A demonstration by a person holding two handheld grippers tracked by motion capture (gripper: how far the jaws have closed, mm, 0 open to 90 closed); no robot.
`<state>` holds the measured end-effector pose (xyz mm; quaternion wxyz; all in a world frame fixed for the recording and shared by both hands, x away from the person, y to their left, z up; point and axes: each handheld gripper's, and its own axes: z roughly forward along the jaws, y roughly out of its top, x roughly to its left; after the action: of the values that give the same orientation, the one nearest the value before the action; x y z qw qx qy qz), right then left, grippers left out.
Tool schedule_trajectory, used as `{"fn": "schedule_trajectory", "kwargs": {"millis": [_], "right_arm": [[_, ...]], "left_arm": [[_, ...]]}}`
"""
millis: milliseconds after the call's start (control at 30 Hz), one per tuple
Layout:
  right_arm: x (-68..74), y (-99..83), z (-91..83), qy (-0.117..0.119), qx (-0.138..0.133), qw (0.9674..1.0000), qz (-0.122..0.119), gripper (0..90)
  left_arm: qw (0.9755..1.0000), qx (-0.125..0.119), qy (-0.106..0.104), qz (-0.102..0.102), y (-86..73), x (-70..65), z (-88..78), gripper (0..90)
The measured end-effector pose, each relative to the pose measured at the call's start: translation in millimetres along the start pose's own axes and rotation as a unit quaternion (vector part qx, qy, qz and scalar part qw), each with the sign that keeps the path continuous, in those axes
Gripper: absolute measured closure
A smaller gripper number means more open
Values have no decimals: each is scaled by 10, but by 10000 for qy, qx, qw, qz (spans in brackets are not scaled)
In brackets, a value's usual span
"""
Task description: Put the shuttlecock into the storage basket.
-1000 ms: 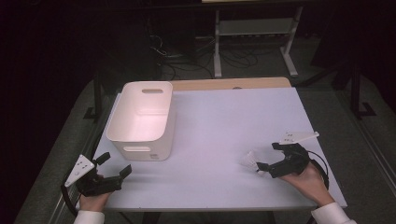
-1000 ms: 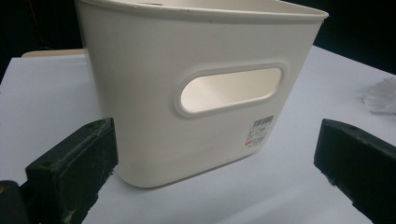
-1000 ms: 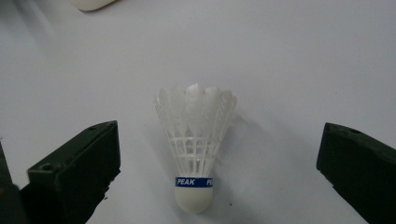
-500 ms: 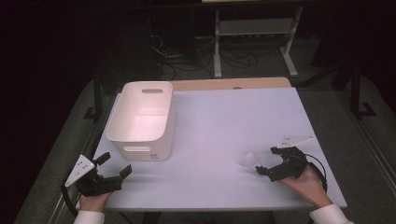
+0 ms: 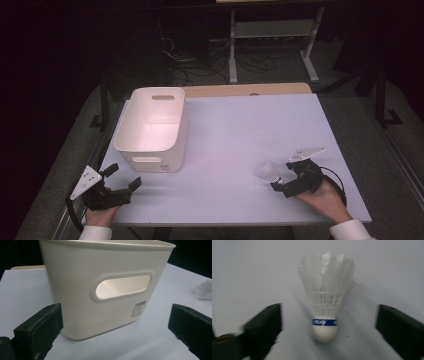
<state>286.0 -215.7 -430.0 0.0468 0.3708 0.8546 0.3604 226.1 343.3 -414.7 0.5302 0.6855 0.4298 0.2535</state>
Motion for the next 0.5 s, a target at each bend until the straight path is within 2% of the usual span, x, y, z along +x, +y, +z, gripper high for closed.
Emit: {"fn": "schedule_trajectory", "kwargs": {"millis": [33, 100, 200, 333, 367, 500], "right_arm": [[1, 0, 2, 24, 50, 10000, 51, 155], [-12, -7, 12, 36, 191, 9997, 114, 227], [-23, -19, 18, 16, 185, 9997, 150, 238], [-34, -28, -1, 113, 142, 9996, 218, 354], [-34, -28, -1, 113, 142, 9996, 218, 354], [-25, -32, 11, 154, 279, 9993, 197, 439]], "left_arm": [[10000, 0, 0, 0, 0, 0, 0, 0], [10000, 9, 2, 10, 0, 3, 0, 0], [10000, -3, -5, 13, -2, 3, 3, 0], [10000, -9, -6, 2, -2, 2, 3, 0], [10000, -9, -6, 2, -2, 2, 3, 0], [10000, -19, -9, -5, -3, -2, 4, 0]]}}
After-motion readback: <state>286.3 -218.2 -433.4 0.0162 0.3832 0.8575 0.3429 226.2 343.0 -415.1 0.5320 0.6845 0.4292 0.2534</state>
